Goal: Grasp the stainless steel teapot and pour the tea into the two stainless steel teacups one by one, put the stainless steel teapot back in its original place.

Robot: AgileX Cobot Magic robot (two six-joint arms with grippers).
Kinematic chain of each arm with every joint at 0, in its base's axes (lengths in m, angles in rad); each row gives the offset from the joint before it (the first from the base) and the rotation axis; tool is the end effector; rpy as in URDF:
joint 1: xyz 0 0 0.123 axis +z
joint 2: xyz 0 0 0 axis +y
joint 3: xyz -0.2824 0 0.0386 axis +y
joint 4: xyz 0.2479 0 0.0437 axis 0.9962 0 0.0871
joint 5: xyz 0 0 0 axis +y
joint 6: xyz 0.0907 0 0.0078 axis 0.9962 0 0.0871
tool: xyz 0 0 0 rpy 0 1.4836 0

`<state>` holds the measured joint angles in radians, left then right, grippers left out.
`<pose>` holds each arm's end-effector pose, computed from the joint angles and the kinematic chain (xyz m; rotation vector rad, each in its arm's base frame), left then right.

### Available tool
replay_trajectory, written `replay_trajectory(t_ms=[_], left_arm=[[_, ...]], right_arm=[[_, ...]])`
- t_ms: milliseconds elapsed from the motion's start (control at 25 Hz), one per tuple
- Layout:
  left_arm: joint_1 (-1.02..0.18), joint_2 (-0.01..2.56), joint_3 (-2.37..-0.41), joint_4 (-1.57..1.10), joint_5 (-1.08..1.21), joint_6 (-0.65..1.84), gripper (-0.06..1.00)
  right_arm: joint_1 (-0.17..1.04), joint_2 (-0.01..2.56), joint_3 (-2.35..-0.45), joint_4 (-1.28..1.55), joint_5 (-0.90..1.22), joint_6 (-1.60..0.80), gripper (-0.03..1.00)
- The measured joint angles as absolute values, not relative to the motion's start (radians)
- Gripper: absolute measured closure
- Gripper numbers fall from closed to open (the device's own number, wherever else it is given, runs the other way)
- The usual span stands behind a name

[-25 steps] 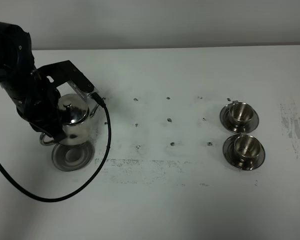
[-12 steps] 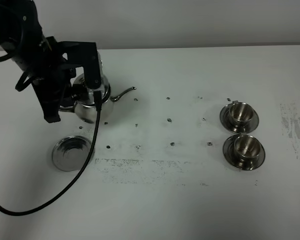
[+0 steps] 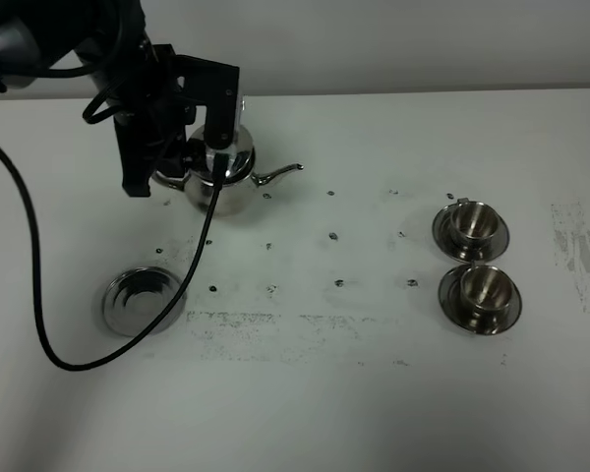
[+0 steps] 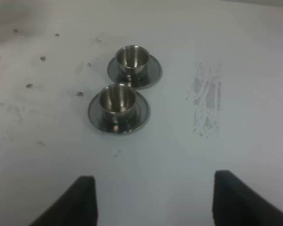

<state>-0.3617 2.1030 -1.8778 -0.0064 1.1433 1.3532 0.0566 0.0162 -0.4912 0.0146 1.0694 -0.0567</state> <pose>0.4243 -0.1611 0.2467 2.1744 1.8851 0.1917 -0.0018 0.0011 0.2741 -0.1182 2.0746 0.0175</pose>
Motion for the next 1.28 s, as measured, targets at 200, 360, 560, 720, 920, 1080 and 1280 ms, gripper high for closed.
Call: replay_trajectory(t_ms=[200, 360, 560, 720, 920, 1080, 1280], left_arm=[[-0.394, 2.209, -2.049, -0.013, 1.192, 1.41, 0.76], [-0.418, 2.294, -2.173, -0.01, 1.192, 1.455, 0.76], [-0.449, 2.391, -2.304, -0.008, 1.193, 1.481, 0.76], [-0.479, 2.443, -2.366, -0.008, 1.188, 1.503, 0.76], [-0.512, 2.461, -2.375, -0.009, 1.114, 1.534, 0.76], [-0.519, 2.464, -2.376, -0.01, 1.083, 1.502, 0.76], [-0.519, 2.488, -2.377, -0.01, 1.057, 1.494, 0.76]], right_arm=[[0.057, 0.016, -0.491, 0.015, 1.069, -0.057, 0.46], [0.057, 0.016, -0.491, 0.015, 1.069, -0.057, 0.46], [0.057, 0.016, -0.491, 0.015, 1.069, -0.057, 0.46], [0.057, 0.016, -0.491, 0.015, 1.069, -0.057, 0.46], [0.057, 0.016, -0.491, 0.015, 1.069, -0.057, 0.46], [0.057, 0.016, -0.491, 0.015, 1.069, -0.057, 0.46], [0.057, 0.016, -0.491, 0.015, 1.069, -0.057, 0.46]])
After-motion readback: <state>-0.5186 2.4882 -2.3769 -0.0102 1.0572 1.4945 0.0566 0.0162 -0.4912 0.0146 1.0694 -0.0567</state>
